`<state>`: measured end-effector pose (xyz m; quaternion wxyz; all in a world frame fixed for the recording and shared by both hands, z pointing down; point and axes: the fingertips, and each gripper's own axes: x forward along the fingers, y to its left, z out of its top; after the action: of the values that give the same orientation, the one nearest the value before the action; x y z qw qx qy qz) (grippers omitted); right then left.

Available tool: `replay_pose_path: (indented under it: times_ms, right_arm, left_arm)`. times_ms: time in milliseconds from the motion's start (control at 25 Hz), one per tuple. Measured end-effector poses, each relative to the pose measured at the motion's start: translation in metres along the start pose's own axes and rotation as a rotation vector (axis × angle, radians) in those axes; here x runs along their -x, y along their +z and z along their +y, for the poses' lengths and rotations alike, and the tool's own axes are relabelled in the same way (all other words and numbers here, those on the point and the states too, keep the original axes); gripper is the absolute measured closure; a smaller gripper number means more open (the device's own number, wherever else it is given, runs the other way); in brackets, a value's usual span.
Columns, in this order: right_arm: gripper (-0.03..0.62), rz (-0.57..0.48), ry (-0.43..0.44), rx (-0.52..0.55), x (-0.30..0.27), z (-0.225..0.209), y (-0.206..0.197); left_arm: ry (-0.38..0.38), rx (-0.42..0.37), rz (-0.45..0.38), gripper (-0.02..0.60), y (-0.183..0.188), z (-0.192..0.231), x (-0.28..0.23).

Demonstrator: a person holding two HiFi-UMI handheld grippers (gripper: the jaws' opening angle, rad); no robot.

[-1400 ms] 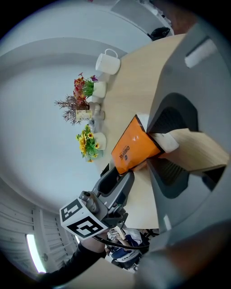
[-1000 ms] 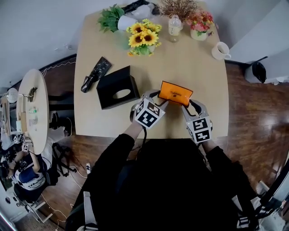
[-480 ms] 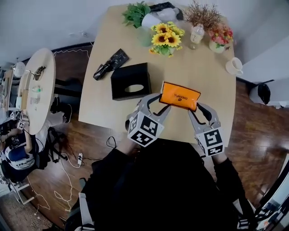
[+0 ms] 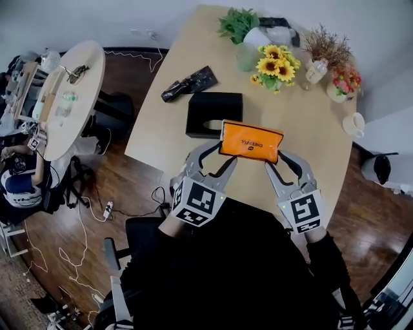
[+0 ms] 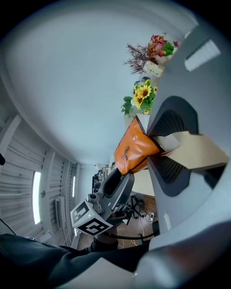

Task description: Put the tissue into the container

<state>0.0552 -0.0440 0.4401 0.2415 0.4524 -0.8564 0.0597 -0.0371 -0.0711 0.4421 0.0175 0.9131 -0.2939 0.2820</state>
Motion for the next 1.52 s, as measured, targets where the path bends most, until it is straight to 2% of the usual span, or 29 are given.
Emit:
replay_pose_path:
  times_ms: [280,480,1120,1520]
  right_arm:
    - [0.459,-0.037,0.075,0.094,-0.023,0.027,0.041]
    - [0.461,-0.049,0.102,0.132,-0.032,0.037,0.058]
    - [0.464,-0.059,0.114,0.186,-0.039,0.037,0.071]
    - [0.465,-0.046,0.107,0.141,-0.062,0.030,0.064]
  left_arm:
    - [0.112,0.025,-0.013,0.405,-0.005,0.034,0.042]
    - [0.158,0.041,-0.025,0.405,-0.007,0.048,0.058]
    - [0.193,0.061,-0.040,0.405,-0.006,0.059,0.063]
    - [0.191,0.062,-0.015,0.405,-0.016,0.074,0.048]
